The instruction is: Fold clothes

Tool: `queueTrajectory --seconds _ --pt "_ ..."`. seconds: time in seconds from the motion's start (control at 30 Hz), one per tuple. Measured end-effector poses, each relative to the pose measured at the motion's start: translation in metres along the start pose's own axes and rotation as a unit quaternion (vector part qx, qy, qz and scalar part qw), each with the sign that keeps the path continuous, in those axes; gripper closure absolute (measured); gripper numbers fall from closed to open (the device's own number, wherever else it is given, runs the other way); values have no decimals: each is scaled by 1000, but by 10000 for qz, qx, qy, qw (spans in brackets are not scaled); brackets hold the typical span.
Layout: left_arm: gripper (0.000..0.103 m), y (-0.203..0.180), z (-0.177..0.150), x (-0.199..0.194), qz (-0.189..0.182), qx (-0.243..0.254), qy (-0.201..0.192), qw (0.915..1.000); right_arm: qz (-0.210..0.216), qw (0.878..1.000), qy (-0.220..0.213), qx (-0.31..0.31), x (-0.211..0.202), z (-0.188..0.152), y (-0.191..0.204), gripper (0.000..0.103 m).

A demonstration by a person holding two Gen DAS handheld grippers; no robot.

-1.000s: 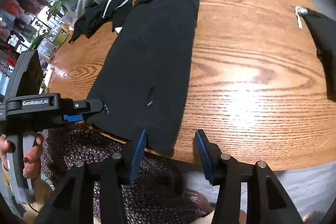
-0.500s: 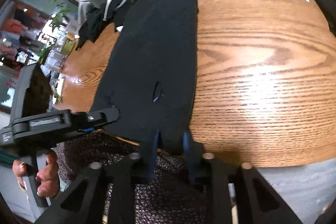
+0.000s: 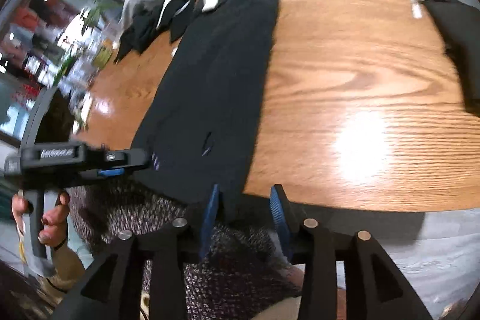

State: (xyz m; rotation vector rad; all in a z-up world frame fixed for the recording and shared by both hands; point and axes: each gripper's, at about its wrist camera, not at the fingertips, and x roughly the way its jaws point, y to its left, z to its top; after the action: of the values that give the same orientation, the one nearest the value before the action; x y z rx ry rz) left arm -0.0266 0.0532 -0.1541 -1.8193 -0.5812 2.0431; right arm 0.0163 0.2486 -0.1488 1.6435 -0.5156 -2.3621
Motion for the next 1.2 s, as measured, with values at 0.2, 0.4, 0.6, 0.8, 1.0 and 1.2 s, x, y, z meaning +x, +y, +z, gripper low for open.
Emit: queueTrajectory --seconds 0.2,0.4,0.6,0.8,1.0,1.2 --pt "47 -20 -22 -51 1145 2176 -1377 9595 -699 9874 -669 -1250 -21 -2 23 48" --pt "47 -13 -61 -53 1523 3799 -1213 9043 -1248 9468 -533 -2918 -9 -30 49 44" --pt "47 2 -61 -47 1493 3698 -1038 9111 -296 9666 -7 -2544 9 -38 45 45" --pt "47 -8 -79 -54 1634 4238 -1614 8762 691 9885 262 -1319 18 -6 32 41" --pt "47 -24 -117 -42 2372 5515 -2236 7678 1360 9863 921 -143 42 4 14 40" --pt "47 -24 -147 -7 3025 6409 -1999 6765 1576 9817 967 462 45 7 6 38"
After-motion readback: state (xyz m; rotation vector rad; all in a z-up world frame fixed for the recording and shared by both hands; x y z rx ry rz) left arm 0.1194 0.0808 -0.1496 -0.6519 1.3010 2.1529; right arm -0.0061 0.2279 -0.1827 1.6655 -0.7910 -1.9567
